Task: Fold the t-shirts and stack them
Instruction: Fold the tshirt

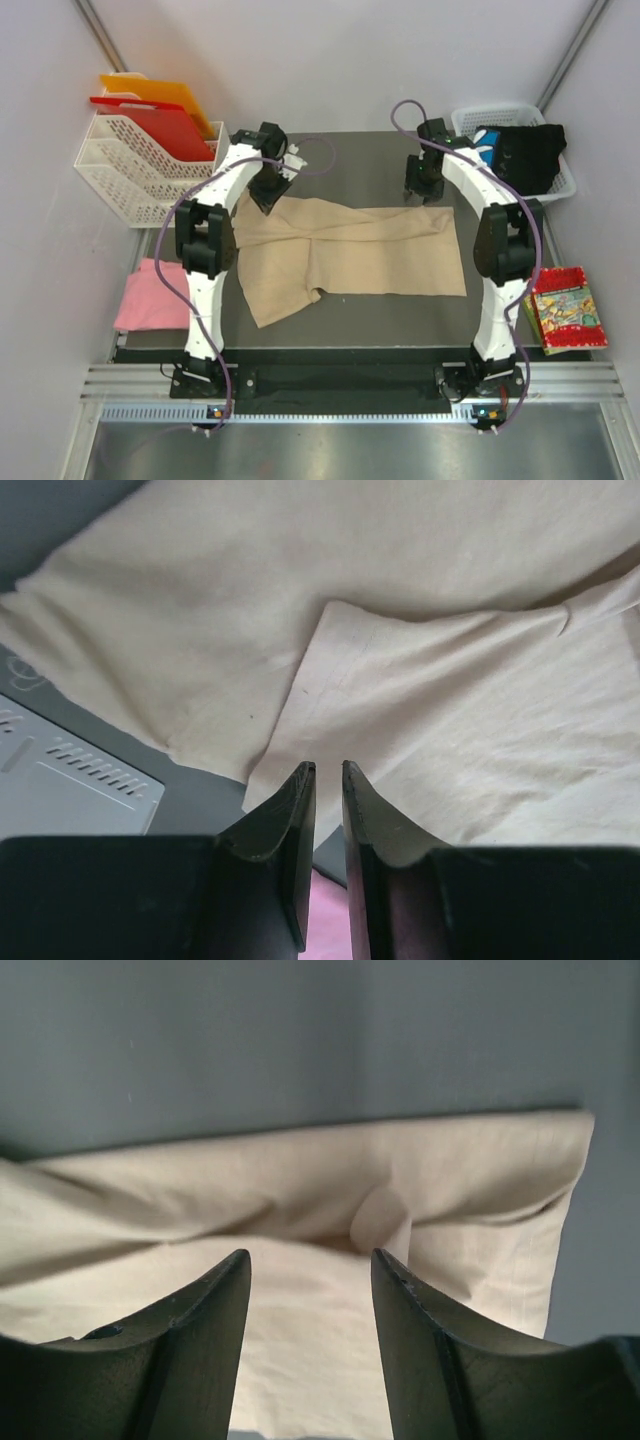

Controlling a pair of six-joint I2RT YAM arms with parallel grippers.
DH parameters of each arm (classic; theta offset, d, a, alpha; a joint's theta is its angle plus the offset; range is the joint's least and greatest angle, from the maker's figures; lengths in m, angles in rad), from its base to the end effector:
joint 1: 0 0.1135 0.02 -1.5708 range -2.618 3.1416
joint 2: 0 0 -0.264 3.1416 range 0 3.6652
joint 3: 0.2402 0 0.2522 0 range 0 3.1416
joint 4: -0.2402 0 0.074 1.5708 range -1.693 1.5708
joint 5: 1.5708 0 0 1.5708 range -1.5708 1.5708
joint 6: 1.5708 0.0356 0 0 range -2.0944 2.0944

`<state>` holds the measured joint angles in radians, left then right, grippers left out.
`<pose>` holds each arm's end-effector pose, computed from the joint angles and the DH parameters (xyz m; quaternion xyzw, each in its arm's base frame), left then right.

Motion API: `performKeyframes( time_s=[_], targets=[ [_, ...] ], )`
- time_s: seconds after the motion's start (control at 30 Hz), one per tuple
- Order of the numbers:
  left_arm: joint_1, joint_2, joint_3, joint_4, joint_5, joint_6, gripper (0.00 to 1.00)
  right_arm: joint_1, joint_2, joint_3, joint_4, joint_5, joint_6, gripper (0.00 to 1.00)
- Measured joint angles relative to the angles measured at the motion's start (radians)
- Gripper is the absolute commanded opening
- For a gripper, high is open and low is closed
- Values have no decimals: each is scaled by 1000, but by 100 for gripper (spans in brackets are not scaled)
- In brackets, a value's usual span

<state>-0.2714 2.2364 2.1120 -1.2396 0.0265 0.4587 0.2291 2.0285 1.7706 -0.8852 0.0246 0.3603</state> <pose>0.4391 -0.1232 0.2430 0.3563 0.9285 -0.0035 0.1040 0.4231 0.0978 0.2461 0.0667 0.9749 0.0501 0.2066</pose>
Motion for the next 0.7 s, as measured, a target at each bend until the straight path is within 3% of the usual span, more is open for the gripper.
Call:
performKeyframes(
  time_s=[0.17,0.43,0.7],
  targets=[
    [12,0,-56,5,-10,0,22,-18,80,88,2,8,-3,51],
    [14,-3,-106,17,-17,0,21,-29,97,79,-1,24,-20,42],
    [15,-5,-106,36,-46,3,21,-28,-35,-182,-17,40,-28,38]
  ],
)
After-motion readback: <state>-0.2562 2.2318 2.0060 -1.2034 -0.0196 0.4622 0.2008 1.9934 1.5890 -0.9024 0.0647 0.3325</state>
